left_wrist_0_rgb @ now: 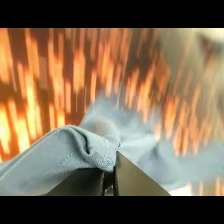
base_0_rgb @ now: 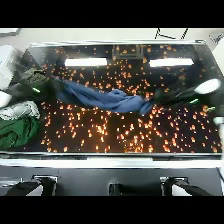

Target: Fold the clothes and pants, and hang the long-sleeved shirts on hangers.

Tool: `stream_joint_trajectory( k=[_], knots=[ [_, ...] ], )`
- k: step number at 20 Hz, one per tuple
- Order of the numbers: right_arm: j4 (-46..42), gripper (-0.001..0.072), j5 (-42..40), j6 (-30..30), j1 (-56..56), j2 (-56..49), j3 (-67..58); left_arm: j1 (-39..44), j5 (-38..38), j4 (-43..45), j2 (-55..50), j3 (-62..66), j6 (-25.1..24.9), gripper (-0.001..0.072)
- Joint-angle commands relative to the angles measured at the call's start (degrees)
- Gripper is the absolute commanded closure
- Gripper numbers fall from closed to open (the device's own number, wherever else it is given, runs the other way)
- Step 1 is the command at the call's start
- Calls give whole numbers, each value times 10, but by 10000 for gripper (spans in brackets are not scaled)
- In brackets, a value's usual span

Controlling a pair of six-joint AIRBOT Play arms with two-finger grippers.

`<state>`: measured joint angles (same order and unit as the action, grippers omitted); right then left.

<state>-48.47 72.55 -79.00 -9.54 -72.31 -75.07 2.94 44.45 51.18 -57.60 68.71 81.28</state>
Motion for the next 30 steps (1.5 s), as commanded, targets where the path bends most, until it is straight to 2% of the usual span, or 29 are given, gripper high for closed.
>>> stream_joint_trajectory(
  k=[1,4,6,9,11,14,16,18,21,24,27,28,29,30],
  knots=[
    [-114,672,-7,-1,-99,113,-209,-90,-3,0,86,141,-18,681],
    [-183,671,-47,8,-131,208,-251,-151,-19,0,172,174,1,682],
    [-211,671,-24,1,-131,244,-251,-178,-19,0,216,174,19,682],
    [-198,672,3,-29,-130,264,-251,-186,-33,-8,257,174,29,681],
    [-174,672,18,-33,-130,268,-251,-186,-71,-13,272,174,29,682],
    [-169,672,127,-62,-130,251,-245,-186,-111,-13,267,174,27,681],
    [-161,674,237,-100,-130,218,-206,-184,-87,-13,232,168,27,682],
    [-154,674,266,-108,-130,193,-88,-166,-48,-13,170,143,17,681],
    [-136,674,165,-108,-130,165,130,-81,-19,-13,32,69,-49,681],
    [-46,673,50,-79,-130,123,288,11,-15,-13,-131,34,-110,681],
    [-16,673,-12,-71,-130,89,336,59,-8,-13,-258,37,-102,680],
    [-17,673,-24,-71,-130,83,337,66,7,-13,-287,37,-82,679],
    [-17,673,-37,-71,-130,79,336,71,27,-13,-308,37,-57,659],
    [-17,673,-49,-71,-130,79,337,71,58,-13,-322,37,-48,512]
  ],
)
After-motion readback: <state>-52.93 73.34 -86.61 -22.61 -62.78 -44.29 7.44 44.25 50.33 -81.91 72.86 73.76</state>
